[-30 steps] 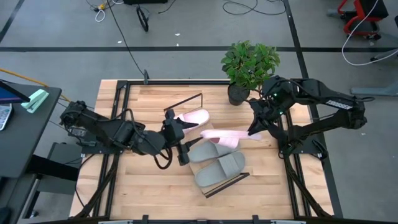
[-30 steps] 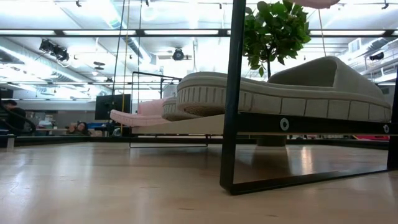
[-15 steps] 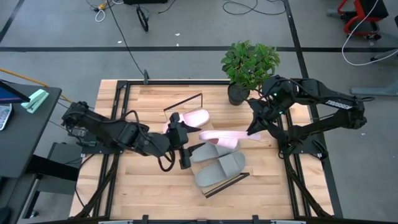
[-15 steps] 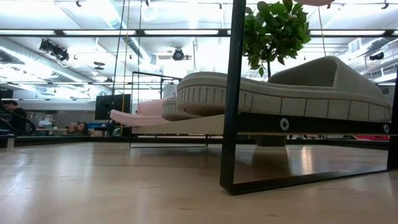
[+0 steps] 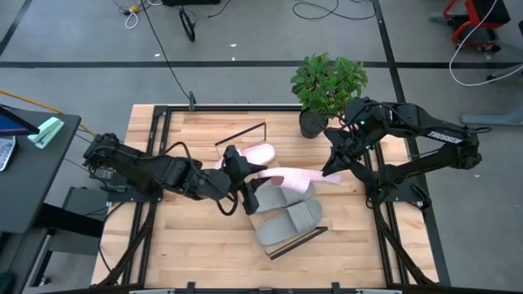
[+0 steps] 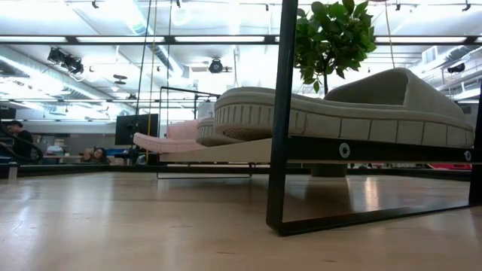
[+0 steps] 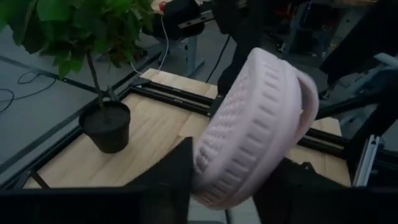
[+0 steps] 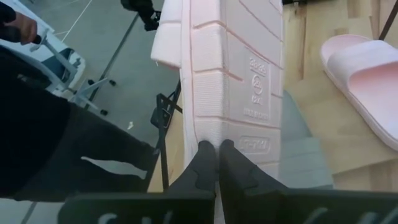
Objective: Pick and place slides into the shelf
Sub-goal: Put the pink slide on the shelf
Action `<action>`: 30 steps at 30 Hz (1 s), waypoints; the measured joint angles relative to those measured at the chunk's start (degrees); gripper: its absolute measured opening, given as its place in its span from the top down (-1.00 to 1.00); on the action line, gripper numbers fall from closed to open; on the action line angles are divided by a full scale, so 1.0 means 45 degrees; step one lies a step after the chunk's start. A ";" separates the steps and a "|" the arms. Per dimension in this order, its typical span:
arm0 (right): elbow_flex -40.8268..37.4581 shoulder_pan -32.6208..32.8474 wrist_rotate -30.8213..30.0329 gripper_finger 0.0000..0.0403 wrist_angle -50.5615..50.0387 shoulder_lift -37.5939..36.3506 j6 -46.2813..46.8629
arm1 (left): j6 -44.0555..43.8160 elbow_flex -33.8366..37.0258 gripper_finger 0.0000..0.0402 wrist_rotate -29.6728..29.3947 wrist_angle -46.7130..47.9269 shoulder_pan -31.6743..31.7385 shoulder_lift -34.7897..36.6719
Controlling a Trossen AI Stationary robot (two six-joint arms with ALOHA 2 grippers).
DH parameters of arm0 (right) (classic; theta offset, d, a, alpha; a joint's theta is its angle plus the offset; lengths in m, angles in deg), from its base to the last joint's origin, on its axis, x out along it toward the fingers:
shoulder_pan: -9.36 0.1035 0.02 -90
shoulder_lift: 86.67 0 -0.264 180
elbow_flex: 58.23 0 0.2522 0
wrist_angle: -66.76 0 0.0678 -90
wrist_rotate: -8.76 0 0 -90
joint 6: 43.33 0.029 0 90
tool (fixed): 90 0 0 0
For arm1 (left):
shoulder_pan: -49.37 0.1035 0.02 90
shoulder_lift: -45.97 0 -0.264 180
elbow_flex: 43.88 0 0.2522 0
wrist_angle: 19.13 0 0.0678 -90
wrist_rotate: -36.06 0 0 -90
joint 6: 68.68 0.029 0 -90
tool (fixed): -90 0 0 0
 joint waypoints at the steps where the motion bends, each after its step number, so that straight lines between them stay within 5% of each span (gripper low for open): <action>1: 0.0000 0.0000 0.0001 0.99 -0.0019 0.0001 0.0004 | 0.0010 0.0000 0.39 -0.0013 0.0010 0.0000 0.0000; 5: 0.0000 0.0005 0.0069 0.99 -0.0025 0.0001 0.0030 | 0.0100 0.0000 0.78 0.0028 0.0066 -0.0037 0.0000; 11: -0.0005 0.0005 0.0042 0.97 -0.0035 0.0001 0.0014 | 0.0000 0.0000 0.79 0.0227 0.0078 -0.0049 0.0000; 16: -0.0005 0.0005 -0.0063 0.64 -0.0015 -0.0080 -0.0461 | -0.1042 0.0000 0.76 0.0230 0.0405 -0.0049 0.0000; 24: -0.0005 0.0000 -0.0988 -0.02 -0.0189 -0.0510 -0.1375 | -0.4914 0.0015 0.80 0.0123 0.2223 -0.0194 0.0000; 30: -0.0005 0.0000 -0.2394 -0.21 -0.0228 -0.0587 -0.1564 | -1.0015 0.0015 0.78 -0.0481 0.4074 -0.0264 0.0000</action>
